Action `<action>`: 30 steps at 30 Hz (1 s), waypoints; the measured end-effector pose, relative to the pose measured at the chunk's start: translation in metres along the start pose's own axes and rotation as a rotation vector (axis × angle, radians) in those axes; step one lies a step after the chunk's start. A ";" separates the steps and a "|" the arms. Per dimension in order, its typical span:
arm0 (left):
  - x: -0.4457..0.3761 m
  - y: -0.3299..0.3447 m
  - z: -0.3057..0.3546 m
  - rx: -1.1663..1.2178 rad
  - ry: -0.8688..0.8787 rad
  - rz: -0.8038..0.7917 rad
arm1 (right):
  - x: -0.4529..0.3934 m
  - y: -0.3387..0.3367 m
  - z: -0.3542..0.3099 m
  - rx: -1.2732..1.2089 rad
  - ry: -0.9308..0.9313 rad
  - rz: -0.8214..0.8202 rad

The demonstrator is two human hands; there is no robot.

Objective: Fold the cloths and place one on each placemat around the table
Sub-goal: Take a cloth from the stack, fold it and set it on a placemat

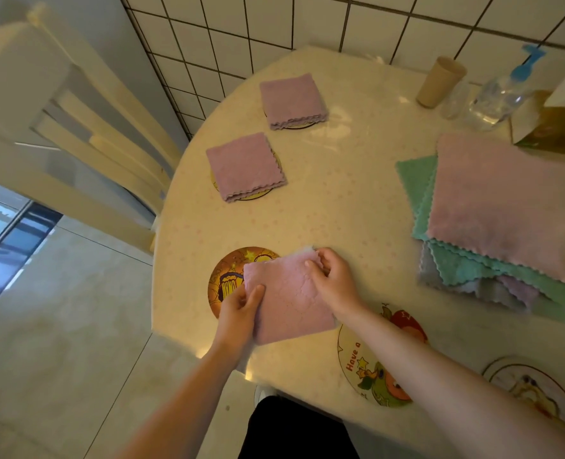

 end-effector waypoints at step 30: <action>0.016 -0.020 0.001 -0.655 -0.188 0.066 | -0.020 0.014 -0.018 0.582 0.103 0.013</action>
Point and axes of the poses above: each hand's wrist, its own x-axis away from the middle knuckle, its own y-axis out of the palm, z = x × y, the point moved 10 cm from there along -x, towards the middle knuckle, and after that the axes turned 8 degrees about y, right-handed, at the moved point
